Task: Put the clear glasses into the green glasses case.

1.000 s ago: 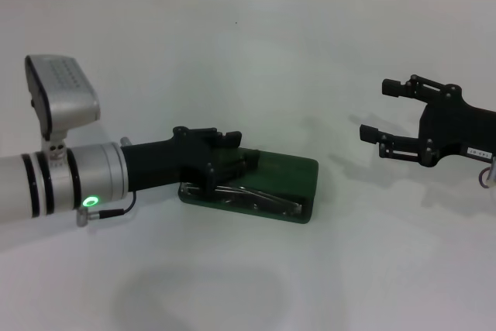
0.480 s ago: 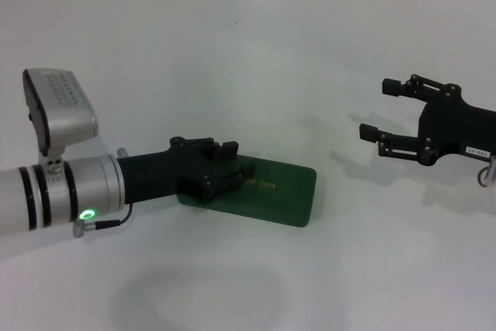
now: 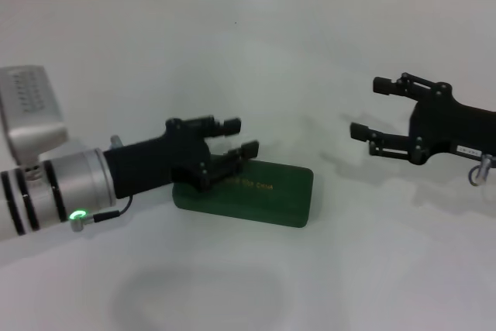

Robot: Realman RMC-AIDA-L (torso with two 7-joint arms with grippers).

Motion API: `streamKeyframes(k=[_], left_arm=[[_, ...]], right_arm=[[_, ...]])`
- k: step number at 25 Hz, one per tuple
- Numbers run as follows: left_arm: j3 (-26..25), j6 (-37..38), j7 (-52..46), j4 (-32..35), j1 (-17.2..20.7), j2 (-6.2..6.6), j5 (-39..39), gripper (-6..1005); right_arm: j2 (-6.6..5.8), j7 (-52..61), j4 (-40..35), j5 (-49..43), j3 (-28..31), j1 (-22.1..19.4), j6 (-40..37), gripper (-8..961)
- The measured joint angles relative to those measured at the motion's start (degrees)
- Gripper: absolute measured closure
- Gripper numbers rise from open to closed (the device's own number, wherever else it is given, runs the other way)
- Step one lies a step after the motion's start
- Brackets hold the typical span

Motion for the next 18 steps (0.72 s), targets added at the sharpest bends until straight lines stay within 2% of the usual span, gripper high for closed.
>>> streamKeyframes(k=[4,6,12,16,18], left_arm=[[0.0,6.7,7.5,-0.1,1.9,0.07,-5.5,425],[0.0,10.3,9.3,-0.2,2.4,0.32,-6.1,422],[-2.5,14.4,10.7,-1.9,3.2,1.03,-6.8,414],[-4.3,16.0,16.1,-4.1,4.8,0.84,-7.0,409],[-4.5,17.7,18.6,-4.3,6.0,0.68,-7.0,271]], right_arm=[[0.62,-0.1,0.0,-0.4,-0.9,1.6,-2.2,146],[0.67,0.0,0.1,-2.1,-1.4,3.2,-6.1,146],[-0.36,0.8,1.3,-4.8,-1.5,6.5,-16.2,145],[-0.31,0.9,1.6,-7.7,-1.4,6.8,-16.9,145],[-0.12,0.8,1.6,-9.1,-1.4,6.9,-16.6,145]])
